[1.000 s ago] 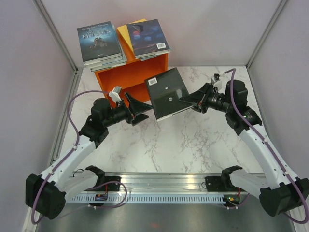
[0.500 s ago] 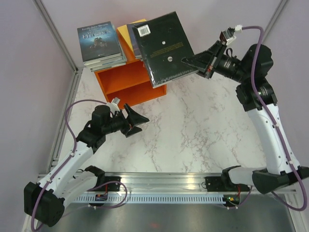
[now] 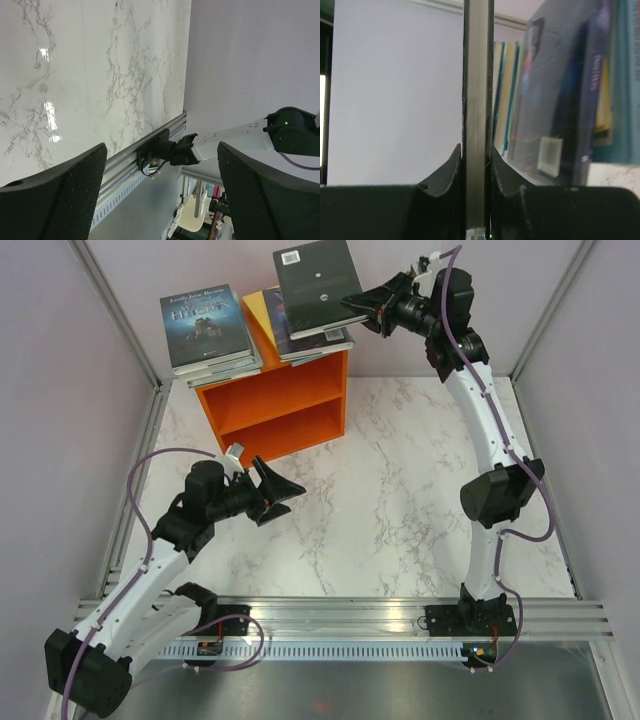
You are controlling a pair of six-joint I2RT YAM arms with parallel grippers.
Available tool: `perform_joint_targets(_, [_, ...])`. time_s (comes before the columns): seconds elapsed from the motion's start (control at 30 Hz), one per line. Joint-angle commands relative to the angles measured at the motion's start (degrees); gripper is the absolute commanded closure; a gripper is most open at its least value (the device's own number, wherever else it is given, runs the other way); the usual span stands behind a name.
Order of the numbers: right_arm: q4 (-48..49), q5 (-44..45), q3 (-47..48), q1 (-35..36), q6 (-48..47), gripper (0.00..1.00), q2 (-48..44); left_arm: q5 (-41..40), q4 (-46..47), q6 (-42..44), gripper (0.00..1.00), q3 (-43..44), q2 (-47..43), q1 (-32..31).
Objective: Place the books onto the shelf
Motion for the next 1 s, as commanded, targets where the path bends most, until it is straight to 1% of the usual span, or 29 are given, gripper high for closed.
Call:
perform_joint_targets(0.0, [7.7, 2.2, 7.2, 1.1, 4.0, 1.0, 0.6, -2.4, -1.9, 3.0, 0.08, 2.3, -3.0, 0.3])
perform_joint_targets(0.23, [10.0, 2.9, 8.3, 2.7, 6.6, 1.0, 5.1, -3.7, -4.8, 4.2, 0.08, 2.7, -5.2, 0.4])
perform_joint_targets(0.43, [10.8, 2.9, 8.2, 3.7, 7.8, 1.0, 6.9, -4.5, -6.3, 4.7, 0.08, 2.5, -6.4, 0.4])
perform_joint_targets(0.47, [10.7, 2.8, 8.1, 3.7, 7.8, 0.9, 7.0, -4.6, -6.4, 4.8, 0.08, 2.7, -6.6, 0.4])
perform_joint_targets(0.53, [10.8, 2.8, 7.4, 3.5, 7.7, 0.79, 7.0, -5.0, -7.1, 5.0, 0.08, 2.9, -6.9, 0.3])
perform_joint_targets(0.57, [10.7, 2.8, 7.0, 3.2, 7.7, 0.63, 6.8, -5.1, -7.4, 5.2, 0.08, 3.0, -7.2, 0.4])
perform_joint_targets(0.63, [10.7, 2.8, 6.0, 2.6, 7.8, 0.48, 6.6, -5.6, -8.0, 5.6, 0.08, 3.3, -7.4, 0.4])
perform_joint_targets(0.67, [10.6, 2.7, 6.0, 1.9, 7.7, 0.38, 6.6, -5.8, -8.3, 5.7, 0.08, 3.3, -7.4, 0.4])
perform_joint_targets(0.73, [10.7, 2.2, 5.8, 0.6, 8.0, 0.31, 6.7, -6.0, -8.7, 5.9, 0.08, 3.5, -7.4, 0.4])
perform_joint_targets(0.77, [10.6, 2.0, 5.9, 0.2, 8.0, 0.2, 6.7, -6.0, -8.6, 5.9, 0.08, 3.4, -7.4, 0.5])
perform_joint_targets(0.9, [9.5, -0.1, 5.1, -2.0, 7.5, 0.14, 6.3, -6.1, -8.8, 6.1, 0.08, 3.7, -7.2, 0.5])
perform_joint_targets(0.93, [9.3, -1.5, 4.6, -2.7, 6.9, 0.1, 6.0, -6.1, -8.8, 6.2, 0.08, 3.8, -6.7, 0.5])
perform_joint_targets(0.97, [8.4, -2.2, 4.5, -3.0, 6.6, 0.02, 5.9, -6.1, -8.7, 6.3, 0.08, 4.0, -6.5, 0.5])
